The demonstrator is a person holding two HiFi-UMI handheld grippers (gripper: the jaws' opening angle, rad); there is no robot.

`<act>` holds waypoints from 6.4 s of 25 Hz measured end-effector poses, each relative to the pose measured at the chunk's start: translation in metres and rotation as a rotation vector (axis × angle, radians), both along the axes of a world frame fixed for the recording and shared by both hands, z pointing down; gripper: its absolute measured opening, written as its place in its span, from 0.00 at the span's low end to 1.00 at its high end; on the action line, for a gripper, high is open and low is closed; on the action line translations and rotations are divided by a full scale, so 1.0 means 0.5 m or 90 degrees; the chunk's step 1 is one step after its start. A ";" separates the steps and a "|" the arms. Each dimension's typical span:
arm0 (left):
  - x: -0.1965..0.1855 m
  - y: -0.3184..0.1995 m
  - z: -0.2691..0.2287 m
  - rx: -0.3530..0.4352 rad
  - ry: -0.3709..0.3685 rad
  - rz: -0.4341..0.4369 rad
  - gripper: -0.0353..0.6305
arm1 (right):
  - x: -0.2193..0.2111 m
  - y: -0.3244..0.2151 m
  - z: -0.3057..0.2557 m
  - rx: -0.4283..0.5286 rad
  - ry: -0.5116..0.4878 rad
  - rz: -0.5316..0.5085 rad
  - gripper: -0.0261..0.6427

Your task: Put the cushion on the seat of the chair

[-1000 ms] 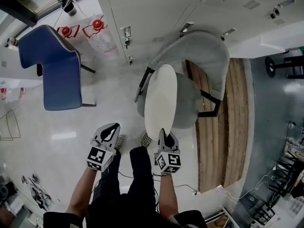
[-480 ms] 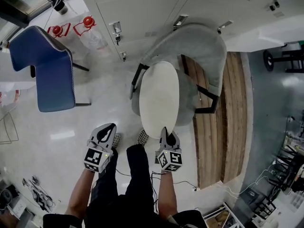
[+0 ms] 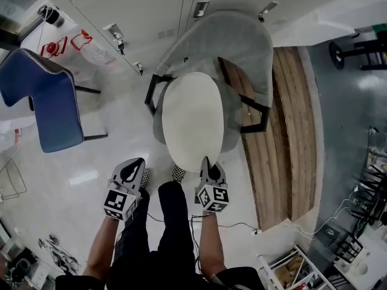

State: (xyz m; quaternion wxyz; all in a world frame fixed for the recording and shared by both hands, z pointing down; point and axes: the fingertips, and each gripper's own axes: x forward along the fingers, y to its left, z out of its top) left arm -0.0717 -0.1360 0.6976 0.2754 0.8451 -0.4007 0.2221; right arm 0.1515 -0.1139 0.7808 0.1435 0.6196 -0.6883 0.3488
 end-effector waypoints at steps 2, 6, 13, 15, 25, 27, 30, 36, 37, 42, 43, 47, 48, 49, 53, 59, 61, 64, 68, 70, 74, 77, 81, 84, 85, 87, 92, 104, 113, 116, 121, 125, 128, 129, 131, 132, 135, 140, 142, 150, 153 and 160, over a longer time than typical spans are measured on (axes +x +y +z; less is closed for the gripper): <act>0.021 0.001 0.018 -0.004 -0.004 0.008 0.09 | 0.017 0.008 0.020 -0.005 -0.005 0.010 0.11; 0.059 -0.002 0.057 -0.019 -0.006 0.021 0.09 | 0.049 0.017 0.067 -0.012 -0.023 0.038 0.11; 0.129 -0.002 0.105 -0.033 -0.003 0.059 0.09 | 0.099 0.035 0.148 -0.025 -0.051 0.065 0.11; 0.142 -0.007 0.121 -0.037 -0.007 0.063 0.09 | 0.108 0.037 0.166 -0.028 -0.056 0.068 0.11; 0.202 -0.016 0.184 -0.053 -0.023 0.081 0.09 | 0.147 0.036 0.244 -0.045 -0.074 0.071 0.11; 0.206 -0.020 0.196 -0.058 -0.026 0.081 0.09 | 0.153 0.034 0.259 -0.049 -0.077 0.073 0.11; 0.210 -0.025 0.213 -0.064 -0.028 0.081 0.09 | 0.159 0.032 0.279 -0.054 -0.079 0.075 0.11; 0.217 -0.030 0.240 -0.074 -0.030 0.081 0.09 | 0.167 0.035 0.312 -0.064 -0.083 0.080 0.11; 0.219 -0.031 0.245 -0.075 -0.029 0.082 0.09 | 0.168 0.034 0.318 -0.066 -0.083 0.081 0.11; 0.226 -0.035 0.267 -0.082 -0.028 0.088 0.09 | 0.172 0.034 0.345 -0.074 -0.086 0.090 0.11; 0.226 -0.034 0.271 -0.084 -0.027 0.087 0.09 | 0.173 0.034 0.349 -0.076 -0.086 0.091 0.11; 0.221 -0.034 0.282 -0.091 -0.029 0.083 0.09 | 0.174 0.033 0.363 -0.082 -0.092 0.092 0.11; 0.221 -0.033 0.283 -0.092 -0.030 0.082 0.09 | 0.175 0.032 0.364 -0.083 -0.094 0.091 0.11; 0.220 -0.033 0.284 -0.092 -0.029 0.082 0.09 | 0.176 0.032 0.365 -0.082 -0.096 0.091 0.11; 0.218 -0.034 0.282 -0.090 -0.027 0.081 0.09 | 0.178 0.028 0.356 -0.068 -0.104 0.093 0.12; 0.222 -0.027 0.267 -0.086 -0.023 0.085 0.09 | 0.187 0.035 0.345 -0.064 -0.102 0.106 0.19; 0.223 -0.024 0.260 -0.084 -0.023 0.087 0.09 | 0.194 0.038 0.342 -0.067 -0.100 0.114 0.23; 0.227 -0.021 0.246 -0.080 -0.020 0.090 0.09 | 0.205 0.044 0.334 -0.069 -0.104 0.125 0.29; 0.230 -0.022 0.229 -0.071 -0.016 0.094 0.09 | 0.219 0.051 0.314 -0.065 -0.089 0.131 0.31; 0.233 -0.020 0.218 -0.066 -0.014 0.095 0.09 | 0.225 0.055 0.302 -0.060 -0.086 0.133 0.31; 0.236 -0.012 0.190 -0.056 -0.012 0.100 0.09 | 0.229 0.066 0.272 -0.053 -0.082 0.132 0.31; 0.235 -0.012 0.165 -0.045 -0.009 0.105 0.09 | 0.231 0.061 0.236 -0.040 -0.076 0.131 0.31; 0.236 -0.009 0.124 -0.032 -0.003 0.106 0.09 | 0.232 0.060 0.181 -0.025 -0.068 0.124 0.31; 0.245 -0.005 0.084 -0.019 0.006 0.105 0.09 | 0.233 0.066 0.134 -0.015 -0.059 0.118 0.31; 0.248 -0.005 0.070 -0.013 0.009 0.106 0.09 | 0.233 0.068 0.117 -0.010 -0.055 0.116 0.31; 0.255 -0.004 0.041 -0.001 0.014 0.110 0.09 | 0.233 0.070 0.081 0.001 -0.053 0.114 0.31; 0.261 -0.005 -0.036 0.036 0.026 0.120 0.09 | 0.219 0.074 -0.007 0.031 -0.040 0.091 0.31; 0.246 0.018 -0.254 0.117 0.051 0.144 0.09 | 0.161 0.091 -0.250 0.111 0.008 0.038 0.28; 0.200 0.043 -0.416 0.173 0.070 0.139 0.09 | 0.088 0.110 -0.439 0.171 0.061 -0.013 0.24; 0.187 0.060 -0.456 0.187 0.075 0.143 0.09 | 0.068 0.122 -0.502 0.194 0.071 -0.012 0.22; 0.166 0.083 -0.522 0.209 0.086 0.148 0.09 | 0.029 0.150 -0.574 0.217 0.087 -0.006 0.19; 0.145 0.100 -0.566 0.226 0.090 0.154 0.09 | 0.009 0.176 -0.634 0.245 0.091 0.014 0.16; 0.130 0.121 -0.596 0.236 0.093 0.157 0.09 | -0.004 0.199 -0.683 0.271 0.101 0.021 0.15; 0.126 0.128 -0.604 0.239 0.095 0.156 0.09 | -0.008 0.206 -0.699 0.279 0.105 0.022 0.14; 0.117 0.141 -0.620 0.247 0.099 0.156 0.09 | -0.015 0.218 -0.728 0.294 0.113 0.023 0.14; 0.112 0.147 -0.626 0.250 0.101 0.156 0.09 | -0.019 0.224 -0.741 0.300 0.118 0.024 0.14; 0.093 0.168 -0.642 0.257 0.100 0.158 0.09 | -0.035 0.244 -0.773 0.313 0.135 0.024 0.13; 0.068 0.199 -0.675 0.276 0.103 0.162 0.09 | -0.067 0.280 -0.813 0.330 0.150 0.019 0.12; 0.058 0.208 -0.688 0.283 0.107 0.164 0.09 | -0.083 0.292 -0.823 0.334 0.150 0.016 0.11; 0.017 0.241 -0.717 0.306 0.117 0.176 0.09 | -0.152 0.322 -0.834 0.336 0.146 0.019 0.09; 0.002 0.253 -0.720 0.305 0.120 0.182 0.09 | -0.172 0.328 -0.838 0.337 0.148 0.023 0.09; -0.025 0.265 -0.715 0.306 0.113 0.185 0.09 | -0.194 0.336 -0.844 0.339 0.149 0.028 0.09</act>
